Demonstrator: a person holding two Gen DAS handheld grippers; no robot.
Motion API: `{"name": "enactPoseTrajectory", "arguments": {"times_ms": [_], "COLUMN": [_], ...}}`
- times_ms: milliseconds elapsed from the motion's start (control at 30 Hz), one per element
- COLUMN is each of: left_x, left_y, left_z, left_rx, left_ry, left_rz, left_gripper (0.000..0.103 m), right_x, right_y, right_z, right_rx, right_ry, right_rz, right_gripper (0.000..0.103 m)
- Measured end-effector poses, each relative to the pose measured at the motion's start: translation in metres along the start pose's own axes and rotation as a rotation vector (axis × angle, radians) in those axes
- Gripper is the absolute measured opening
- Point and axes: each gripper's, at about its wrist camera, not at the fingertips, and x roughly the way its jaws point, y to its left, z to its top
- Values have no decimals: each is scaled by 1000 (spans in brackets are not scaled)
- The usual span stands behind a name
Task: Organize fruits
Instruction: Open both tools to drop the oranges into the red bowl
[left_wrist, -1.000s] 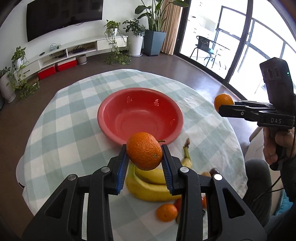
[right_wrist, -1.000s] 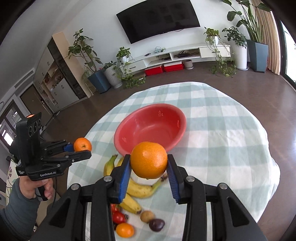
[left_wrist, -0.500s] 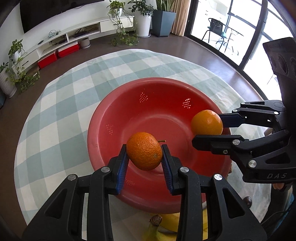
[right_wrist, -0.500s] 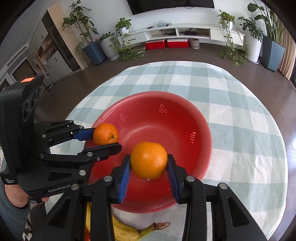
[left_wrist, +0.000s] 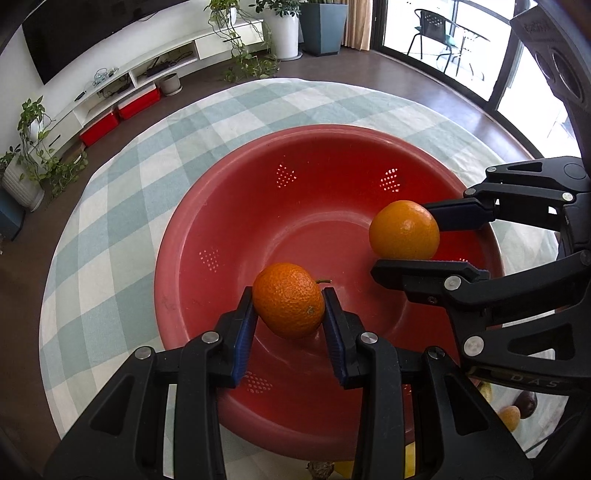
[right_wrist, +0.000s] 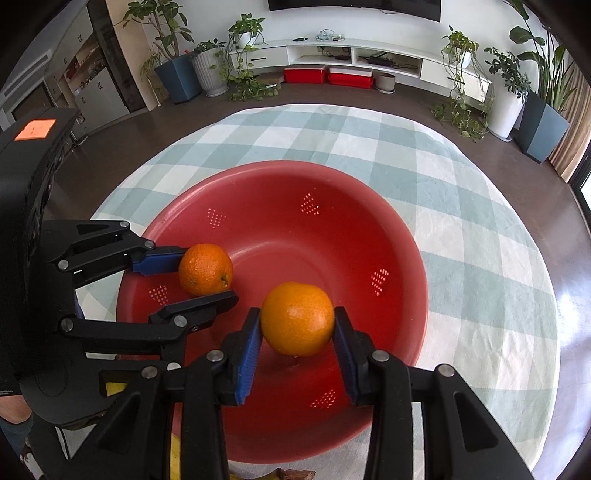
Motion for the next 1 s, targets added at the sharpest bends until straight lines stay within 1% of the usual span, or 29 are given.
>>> {"name": "enactPoseTrajectory", "arguments": {"times_ms": [233,267,300,333,367,500,600,667,700,733,800,833,900,967,1000], "left_x": [1,1,1,0,-1,-9,-27,-44,-55,-66,-90,-101,-120,-133,-138], "left_y": [-4,-5,-6,-7,-7,-6,-3,-1,0,0,1,1,-1,-4,-6], "left_z": [1,1,1,0,1,0,-3,-8,-12,-17,-32,-41,-64,-91,-105], "left_rx": [24,28,32,37,39,25,10,-2,-10,-21,-48,-64,-106,-155,-184], "left_ry": [9,12,9,2,-1,-20,-51,-84,-102,-125,-175,-201,-246,-266,-275], "left_rz": [25,31,38,42,48,55,62,67,68,67,56,43,-7,-77,-104], "left_gripper": [34,38,45,51,60,60,60,60,61,62,69,71,74,75,77], "right_x": [0,-1,-3,-5,-7,-20,-42,-62,-73,-85,-105,-114,-127,-135,-139], "right_y": [0,-1,-2,-3,-4,-6,-8,-11,-13,-15,-21,-24,-27,-28,-29], "right_z": [1,1,1,1,1,-2,-6,-12,-16,-22,-38,-48,-70,-94,-107], "right_rx": [-8,-3,3,11,17,30,53,73,87,105,149,176,227,284,315], "right_ry": [-1,-4,-11,-15,-19,-48,-96,-141,-168,-200,-257,-281,-328,-360,-382], "right_rz": [-16,-16,-16,-14,-11,-12,7,34,49,73,154,195,275,331,354], "right_gripper": [41,41,43,48,49,49,50,55,61,64,67,71,75,80,87]}}
